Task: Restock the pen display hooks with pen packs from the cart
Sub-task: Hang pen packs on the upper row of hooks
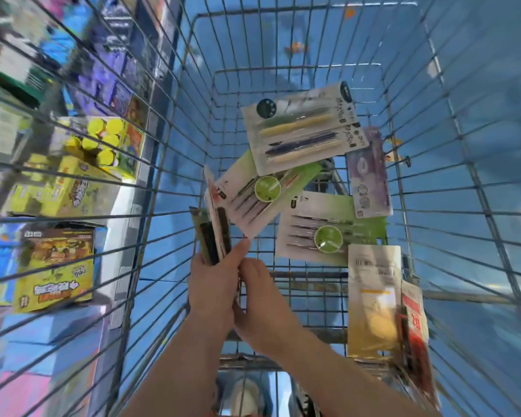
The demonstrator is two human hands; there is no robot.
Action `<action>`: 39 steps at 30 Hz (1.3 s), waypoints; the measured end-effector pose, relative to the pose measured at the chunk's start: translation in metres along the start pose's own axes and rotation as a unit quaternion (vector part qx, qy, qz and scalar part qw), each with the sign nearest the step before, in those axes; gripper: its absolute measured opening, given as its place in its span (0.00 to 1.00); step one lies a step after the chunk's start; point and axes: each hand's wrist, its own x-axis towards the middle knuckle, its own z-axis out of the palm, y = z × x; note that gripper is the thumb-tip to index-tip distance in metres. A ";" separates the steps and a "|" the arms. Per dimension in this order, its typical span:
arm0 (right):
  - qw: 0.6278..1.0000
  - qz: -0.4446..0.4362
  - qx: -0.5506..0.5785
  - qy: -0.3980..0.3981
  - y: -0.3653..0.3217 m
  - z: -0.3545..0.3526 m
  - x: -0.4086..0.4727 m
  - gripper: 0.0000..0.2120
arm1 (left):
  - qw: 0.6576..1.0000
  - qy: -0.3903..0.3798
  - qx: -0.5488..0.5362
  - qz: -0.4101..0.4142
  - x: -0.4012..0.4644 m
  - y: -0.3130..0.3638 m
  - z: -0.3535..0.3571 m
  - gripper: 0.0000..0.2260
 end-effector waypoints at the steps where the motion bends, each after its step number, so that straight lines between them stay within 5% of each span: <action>1: 1.000 -0.017 -0.010 -0.007 0.003 -0.002 -0.002 0.21 | 1.000 0.003 0.004 0.010 0.001 -0.001 -0.002 0.31; 4: 0.999 -0.026 0.026 -0.034 0.008 -0.010 -0.005 0.21 | 0.999 0.010 0.007 0.030 0.010 -0.007 -0.007 0.14; 6: 0.994 0.044 0.100 -0.015 0.005 -0.015 -0.005 0.16 | 0.999 0.010 0.009 0.037 0.012 -0.010 -0.009 0.08; 10: 0.959 0.157 0.208 0.114 0.000 -0.027 -0.001 0.03 | 0.999 -0.035 -0.012 0.028 -0.004 -0.010 -0.006 0.09; 14: 0.897 0.200 0.334 0.211 -0.014 -0.049 0.001 0.14 | 0.995 -0.098 -0.001 0.028 -0.029 -0.004 -0.005 0.09; 16: 0.885 0.181 0.378 0.203 -0.020 -0.061 0.000 0.19 | 0.990 -0.132 0.020 0.039 -0.043 0.001 -0.009 0.08; 21: 0.923 0.145 0.335 0.119 -0.064 -0.092 -0.011 0.30 | 0.974 -0.189 0.067 0.109 -0.084 0.016 -0.030 0.16; 23: 0.939 0.139 0.303 0.087 -0.095 -0.100 -0.020 0.26 | 0.979 -0.177 0.046 0.096 -0.107 0.029 -0.039 0.18; 26: 0.940 0.123 0.304 0.087 -0.140 -0.105 -0.041 0.12 | 0.982 -0.170 -0.009 0.077 -0.142 0.048 -0.057 0.08; 30: 0.940 0.071 0.317 0.105 -0.199 -0.113 -0.080 0.03 | 0.980 -0.148 -0.005 0.136 -0.207 0.079 -0.092 0.18; 35: 0.931 0.016 0.352 0.098 -0.285 -0.110 -0.122 0.07 | 0.971 -0.082 -0.067 0.213 -0.280 0.103 -0.153 0.29; 39: 0.936 -0.036 0.348 0.035 -0.346 -0.097 -0.156 0.20 | 0.956 -0.052 -0.156 0.241 -0.332 0.103 -0.208 0.16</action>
